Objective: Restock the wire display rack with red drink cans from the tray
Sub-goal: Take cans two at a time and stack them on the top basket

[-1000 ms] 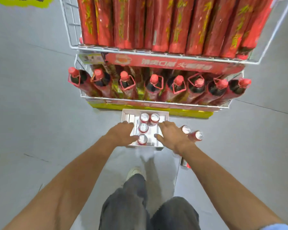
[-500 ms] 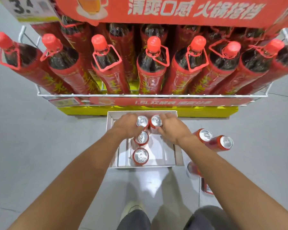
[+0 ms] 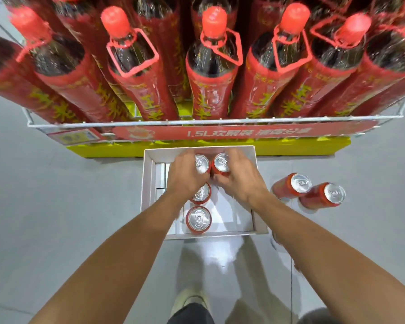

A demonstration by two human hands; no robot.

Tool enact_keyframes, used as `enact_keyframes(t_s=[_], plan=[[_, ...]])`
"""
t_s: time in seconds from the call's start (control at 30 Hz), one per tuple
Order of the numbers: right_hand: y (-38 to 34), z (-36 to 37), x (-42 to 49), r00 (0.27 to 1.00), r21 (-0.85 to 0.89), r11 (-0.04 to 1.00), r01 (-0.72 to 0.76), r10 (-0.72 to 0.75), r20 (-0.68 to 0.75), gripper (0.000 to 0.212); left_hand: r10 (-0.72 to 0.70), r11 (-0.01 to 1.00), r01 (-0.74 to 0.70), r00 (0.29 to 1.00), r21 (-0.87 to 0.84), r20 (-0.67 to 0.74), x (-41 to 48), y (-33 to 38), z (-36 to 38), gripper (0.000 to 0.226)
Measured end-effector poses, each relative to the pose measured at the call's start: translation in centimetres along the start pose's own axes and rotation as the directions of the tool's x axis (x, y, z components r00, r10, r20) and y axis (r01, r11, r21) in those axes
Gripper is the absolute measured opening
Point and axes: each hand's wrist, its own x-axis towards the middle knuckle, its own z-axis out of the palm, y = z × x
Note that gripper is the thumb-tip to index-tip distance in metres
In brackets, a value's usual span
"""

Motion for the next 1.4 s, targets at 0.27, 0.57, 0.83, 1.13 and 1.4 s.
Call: enact_keyframes(t_s=[0.27,0.57,0.83,1.13,1.4], plan=[[-7.8,-16.7,-5.6,0.993,0.138,0.984,0.113,-0.109,-0.038,0.056,0.128,0.965,-0.129,0.992,-0.228,-0.022,-6.5,9.1,-16.8,0.042],[-23.4,-48.0,-14.7,0.953,0.247,0.930,0.274,-0.229,-0.196,0.059,0.197,0.818,-0.149,0.980,-0.556,0.027,-16.4,27.0,-44.4,0.041],[-34.8,-73.5,-21.0,0.903,0.416,0.834,0.363,-0.205,-0.377,0.055,0.299,0.674,-0.222,0.954,-0.705,-0.015,-24.3,43.6,-65.1,0.038],[-43.3,-93.8,-23.6,0.799,0.381,0.798,0.467,-0.196,-0.569,0.045,0.454,0.631,-0.472,0.868,-0.615,-0.200,-26.1,59.8,-82.1,0.017],[-43.9,-103.3,-18.8,0.752,0.391,0.821,0.416,-0.068,-0.656,0.063,0.412,0.633,-0.508,0.860,-0.584,-0.302,-20.3,70.4,-87.7,0.069]])
